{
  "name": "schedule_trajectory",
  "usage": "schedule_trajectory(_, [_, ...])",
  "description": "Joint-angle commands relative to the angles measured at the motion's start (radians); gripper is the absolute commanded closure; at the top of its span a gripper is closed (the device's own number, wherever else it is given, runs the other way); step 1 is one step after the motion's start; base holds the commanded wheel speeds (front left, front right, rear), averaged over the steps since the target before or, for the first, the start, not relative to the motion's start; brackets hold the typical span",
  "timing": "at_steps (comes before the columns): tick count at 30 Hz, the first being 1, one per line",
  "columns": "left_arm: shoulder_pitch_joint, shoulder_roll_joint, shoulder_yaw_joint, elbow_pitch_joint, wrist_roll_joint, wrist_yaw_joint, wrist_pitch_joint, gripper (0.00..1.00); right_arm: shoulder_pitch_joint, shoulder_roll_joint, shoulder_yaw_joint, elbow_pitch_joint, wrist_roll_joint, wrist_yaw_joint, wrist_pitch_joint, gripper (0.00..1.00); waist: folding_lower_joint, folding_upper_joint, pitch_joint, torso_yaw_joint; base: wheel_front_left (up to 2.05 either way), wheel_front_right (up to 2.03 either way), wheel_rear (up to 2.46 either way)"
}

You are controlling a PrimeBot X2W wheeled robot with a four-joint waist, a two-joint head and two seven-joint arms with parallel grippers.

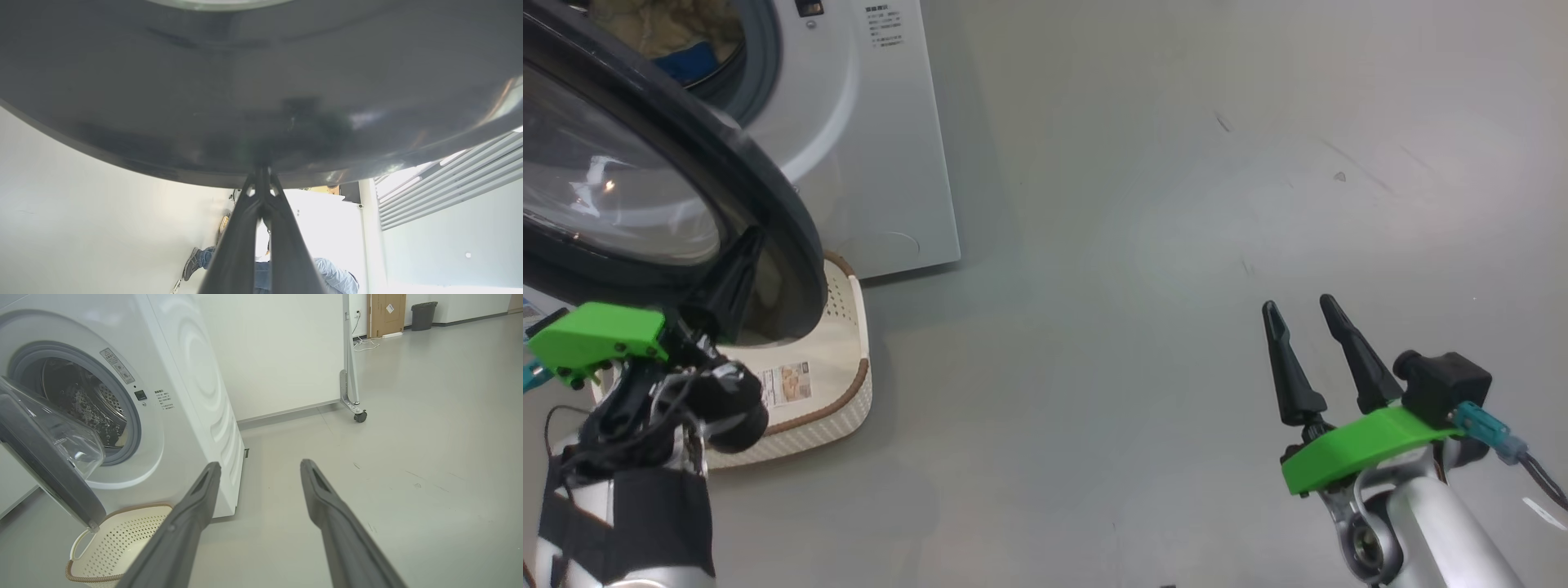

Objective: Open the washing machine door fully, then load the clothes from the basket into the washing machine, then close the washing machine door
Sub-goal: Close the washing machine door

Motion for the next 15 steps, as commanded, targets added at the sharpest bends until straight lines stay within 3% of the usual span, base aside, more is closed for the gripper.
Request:
schedule_trajectory(1, [0.017,0.029,0.014,-0.057,0.011,-0.007,0.011,1.0,-0.001,0.001,0.006,-0.039,0.003,-0.003,-0.01,0.0,0.0,-0.0001,-0.014,0.012,0.0,0.0,0.0])
schedule_trajectory(8, [0.162,0.026,0.025,-0.196,-0.02,-0.007,0.008,1.0,0.037,0.003,-0.019,-0.065,-0.003,-0.003,-0.01,0.0,0.0,-0.0001,-0.074,0.071,0.0,0.0,0.0])
schedule_trajectory(15, [0.321,0.041,-0.031,-0.388,0.126,-0.007,-0.102,1.0,0.066,0.006,-0.029,-0.082,-0.002,-0.003,-0.01,0.0,0.0,-0.0001,-0.118,0.139,0.0,0.0,0.0])
